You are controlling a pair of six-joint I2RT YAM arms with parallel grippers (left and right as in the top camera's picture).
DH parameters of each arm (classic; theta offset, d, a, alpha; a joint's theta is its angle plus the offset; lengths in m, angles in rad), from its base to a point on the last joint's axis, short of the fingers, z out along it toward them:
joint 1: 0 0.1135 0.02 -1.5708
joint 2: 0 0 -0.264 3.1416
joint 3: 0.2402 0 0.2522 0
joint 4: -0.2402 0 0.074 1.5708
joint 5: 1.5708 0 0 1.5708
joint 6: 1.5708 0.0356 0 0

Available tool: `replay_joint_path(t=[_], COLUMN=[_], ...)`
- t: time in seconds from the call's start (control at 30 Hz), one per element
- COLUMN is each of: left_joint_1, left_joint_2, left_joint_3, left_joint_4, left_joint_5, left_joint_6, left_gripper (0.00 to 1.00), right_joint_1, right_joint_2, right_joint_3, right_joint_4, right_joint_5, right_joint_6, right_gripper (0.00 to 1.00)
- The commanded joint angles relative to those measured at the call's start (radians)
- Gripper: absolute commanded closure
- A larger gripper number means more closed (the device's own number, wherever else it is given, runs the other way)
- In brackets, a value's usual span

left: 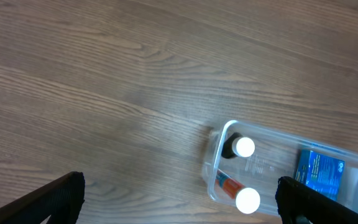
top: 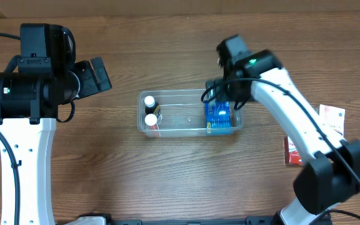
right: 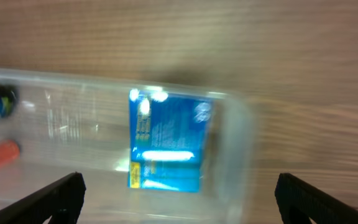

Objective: Pack container
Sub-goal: 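Lower the blue box into the container's right end and release, then move the right gripper to the white plaster box and grasp it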

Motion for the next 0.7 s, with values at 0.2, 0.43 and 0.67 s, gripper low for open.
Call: replay_joint_path(t=[0.2, 0.43, 0.67], left_joint_1=[0.005, 0.005, 0.005], left_joint_2=[0.003, 0.003, 0.003], left_joint_3=[0.015, 0.015, 0.015], left_joint_4=[0.003, 0.003, -0.003], left_joint_5=[0.008, -0.019, -0.052], left_joint_6=[0.002, 0.028, 0.046], left_gripper=[0.00, 0.00, 0.00], right_joint_1=[-0.732, -0.943, -0.983], right_joint_2=[-0.232, -0.079, -0.076], right_joint_3=[0.110, -0.127, -0.274], right_joint_4=[-0.079, 0.032, 0.180], right_joint_5=[0.123, -0.008, -0.021], right_joint_6=[-0.084, -0.226, -0.288], right_gripper=[0.00, 0.00, 0.00])
